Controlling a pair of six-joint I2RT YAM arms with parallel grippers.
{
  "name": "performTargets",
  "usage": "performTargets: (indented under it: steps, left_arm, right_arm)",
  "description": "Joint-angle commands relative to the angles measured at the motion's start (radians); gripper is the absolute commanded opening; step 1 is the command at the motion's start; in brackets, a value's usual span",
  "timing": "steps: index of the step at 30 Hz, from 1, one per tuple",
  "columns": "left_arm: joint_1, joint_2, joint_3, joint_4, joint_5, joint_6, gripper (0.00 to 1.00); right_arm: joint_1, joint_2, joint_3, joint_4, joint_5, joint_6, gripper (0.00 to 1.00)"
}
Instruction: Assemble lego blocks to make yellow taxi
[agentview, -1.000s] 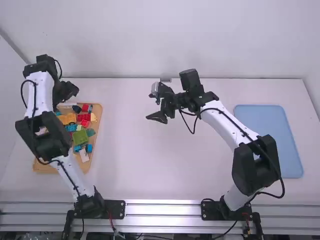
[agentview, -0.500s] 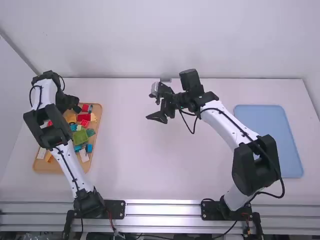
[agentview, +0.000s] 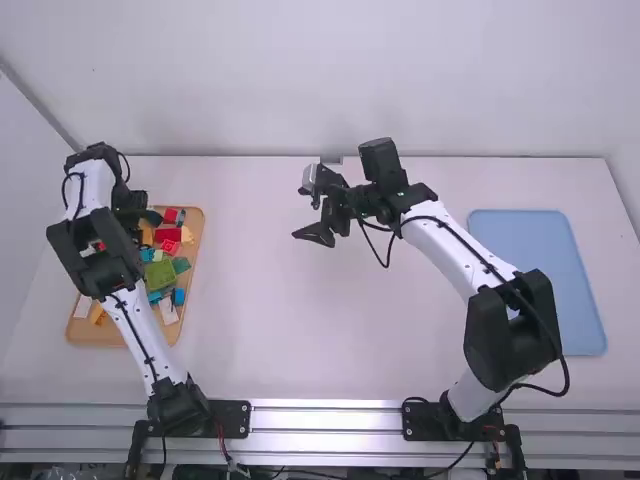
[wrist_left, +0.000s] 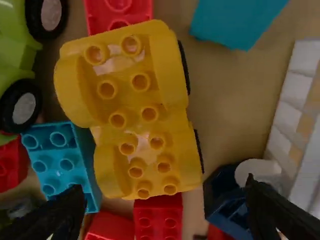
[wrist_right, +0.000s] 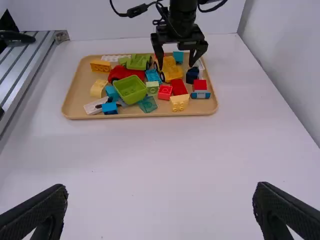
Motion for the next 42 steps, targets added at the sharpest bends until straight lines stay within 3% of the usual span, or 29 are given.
performTargets:
  steps: [1, 7, 13, 26, 31, 42]
  left_arm:
    - [0.006, -0.006, -0.008, -0.014, -0.005, -0.053, 0.82]
    - [0.006, -0.006, -0.008, -0.084, -0.040, -0.225, 0.95]
    - [0.004, -0.006, -0.013, -0.057, -0.042, -0.221, 0.90]
    - [0.008, -0.006, -0.097, 0.050, -0.067, -0.217, 0.90]
    - [0.004, -0.006, -0.111, 0.132, -0.045, -0.116, 0.85]
    - [0.002, -0.006, -0.112, 0.135, -0.038, -0.116, 0.91]
  right_arm:
    - [0.003, 0.007, 0.034, 0.000, -0.005, -0.005, 0.99]
    - [0.003, 0.007, 0.034, 0.000, 0.029, -0.005, 0.99]
    - [0.003, 0.007, 0.034, -0.001, 0.064, -0.004, 0.98]
    - [0.003, 0.007, 0.033, 0.002, 0.065, -0.005, 0.98]
    - [0.003, 0.007, 0.033, 0.004, 0.065, -0.004, 0.99]
    - [0.003, 0.007, 0.033, 0.005, 0.065, -0.004, 0.98]
